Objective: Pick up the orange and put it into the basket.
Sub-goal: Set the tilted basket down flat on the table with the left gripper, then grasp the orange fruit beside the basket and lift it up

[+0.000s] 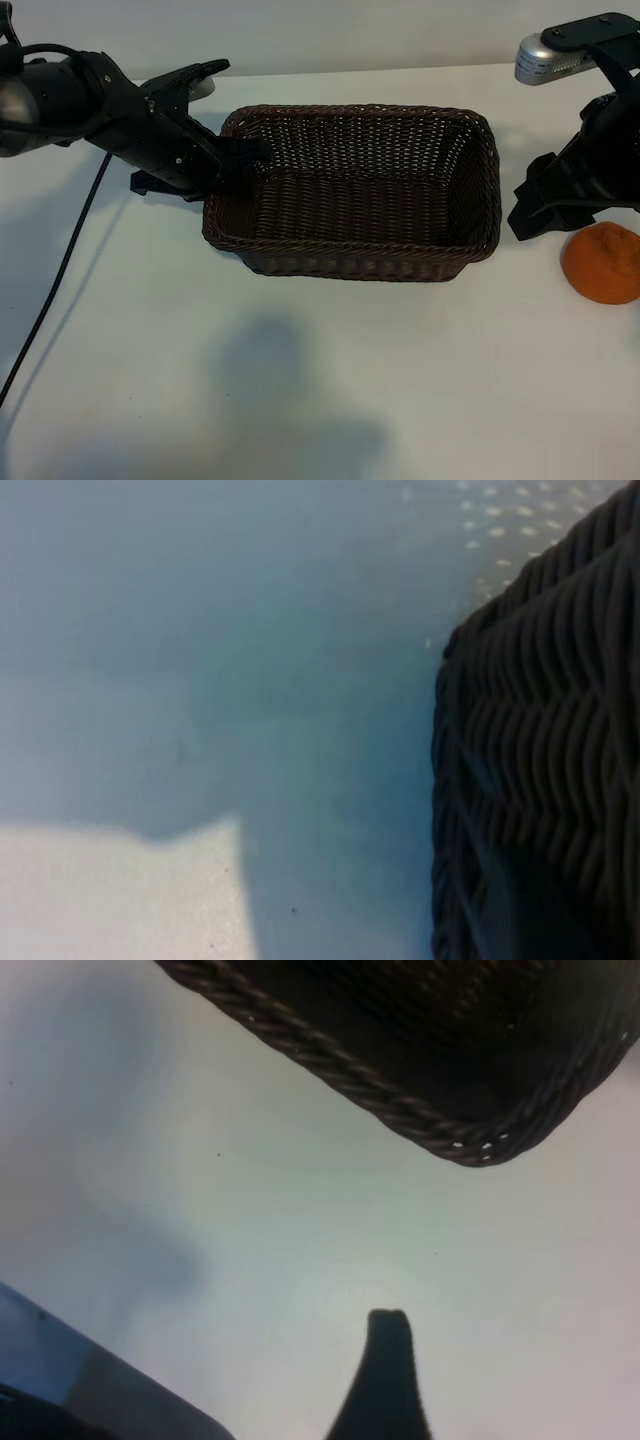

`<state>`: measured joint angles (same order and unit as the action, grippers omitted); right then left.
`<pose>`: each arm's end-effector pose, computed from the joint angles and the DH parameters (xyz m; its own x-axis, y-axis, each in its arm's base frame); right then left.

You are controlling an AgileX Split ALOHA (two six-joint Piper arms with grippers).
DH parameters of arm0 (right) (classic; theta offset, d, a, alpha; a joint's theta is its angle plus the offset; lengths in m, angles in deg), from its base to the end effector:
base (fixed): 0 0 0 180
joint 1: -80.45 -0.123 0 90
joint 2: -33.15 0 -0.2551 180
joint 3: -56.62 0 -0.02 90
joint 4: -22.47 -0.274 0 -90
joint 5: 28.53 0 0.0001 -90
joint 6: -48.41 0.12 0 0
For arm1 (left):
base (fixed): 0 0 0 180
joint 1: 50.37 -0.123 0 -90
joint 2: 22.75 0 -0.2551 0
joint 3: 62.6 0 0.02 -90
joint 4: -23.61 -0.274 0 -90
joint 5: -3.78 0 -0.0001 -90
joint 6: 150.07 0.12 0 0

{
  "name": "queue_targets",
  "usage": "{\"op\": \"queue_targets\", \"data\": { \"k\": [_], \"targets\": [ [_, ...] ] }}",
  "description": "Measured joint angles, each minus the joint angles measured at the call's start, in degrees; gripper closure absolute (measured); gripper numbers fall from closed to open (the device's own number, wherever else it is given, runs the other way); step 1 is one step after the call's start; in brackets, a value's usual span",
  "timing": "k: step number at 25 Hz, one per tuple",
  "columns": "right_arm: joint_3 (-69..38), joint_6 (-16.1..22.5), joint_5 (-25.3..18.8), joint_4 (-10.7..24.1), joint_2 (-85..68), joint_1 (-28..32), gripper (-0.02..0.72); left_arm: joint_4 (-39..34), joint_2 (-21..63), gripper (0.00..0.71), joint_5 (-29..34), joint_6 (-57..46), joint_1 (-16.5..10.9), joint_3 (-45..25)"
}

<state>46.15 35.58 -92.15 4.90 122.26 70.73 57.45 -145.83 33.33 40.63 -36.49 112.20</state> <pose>0.2951 0.0835 0.2422 -0.9140 -0.2387 -0.3280 -0.3225 0.9181 0.2306 0.3980 -0.1323 0.0794 -0.9357 -0.1003 -0.3383 0.0387 0.9238 -0.3810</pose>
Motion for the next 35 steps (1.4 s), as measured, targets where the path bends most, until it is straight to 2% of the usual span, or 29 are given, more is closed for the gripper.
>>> {"op": "queue_targets", "data": {
  "k": [2, 4, 9, 10, 12, 15, 24, 35],
  "targets": [
    [0.00, 0.04, 0.00, 0.00, 0.00, 0.00, 0.116, 0.07, 0.00, 0.544, 0.00, 0.00, 0.00, 0.00],
    [0.00, 0.11, 0.00, 0.00, 0.00, 0.00, 0.116, 0.58, 0.00, 0.471, 0.11, -0.06, 0.00, 0.11],
    [0.00, 0.11, 0.00, 0.00, 0.00, 0.00, 0.116, 1.05, 0.00, 0.133, 1.59, -0.78, 0.00, 0.17],
    [0.00, 0.11, 0.00, 0.00, 0.00, 0.00, 0.116, 1.05, 0.00, 0.081, 1.88, -1.03, 0.00, 0.17],
    [0.00, 0.11, 0.00, 0.00, 0.00, 0.00, 0.116, 0.96, 0.00, 0.027, 2.79, -1.43, 0.00, 0.18],
    [0.00, 0.11, 0.00, 0.00, 0.00, 0.00, 0.116, 0.34, 0.77, 0.015, 3.17, -1.71, 0.00, 0.18],
    [0.00, 0.11, 0.00, 0.00, 0.00, 0.00, 0.116, -1.00, 8.44, 0.058, 6.60, -2.26, 0.00, 0.29],
    [0.00, 0.11, 0.00, 0.00, 0.00, 0.00, 0.116, -13.61, 15.45, 0.078, 10.63, -10.70, 0.00, 0.29]
  ]
}}
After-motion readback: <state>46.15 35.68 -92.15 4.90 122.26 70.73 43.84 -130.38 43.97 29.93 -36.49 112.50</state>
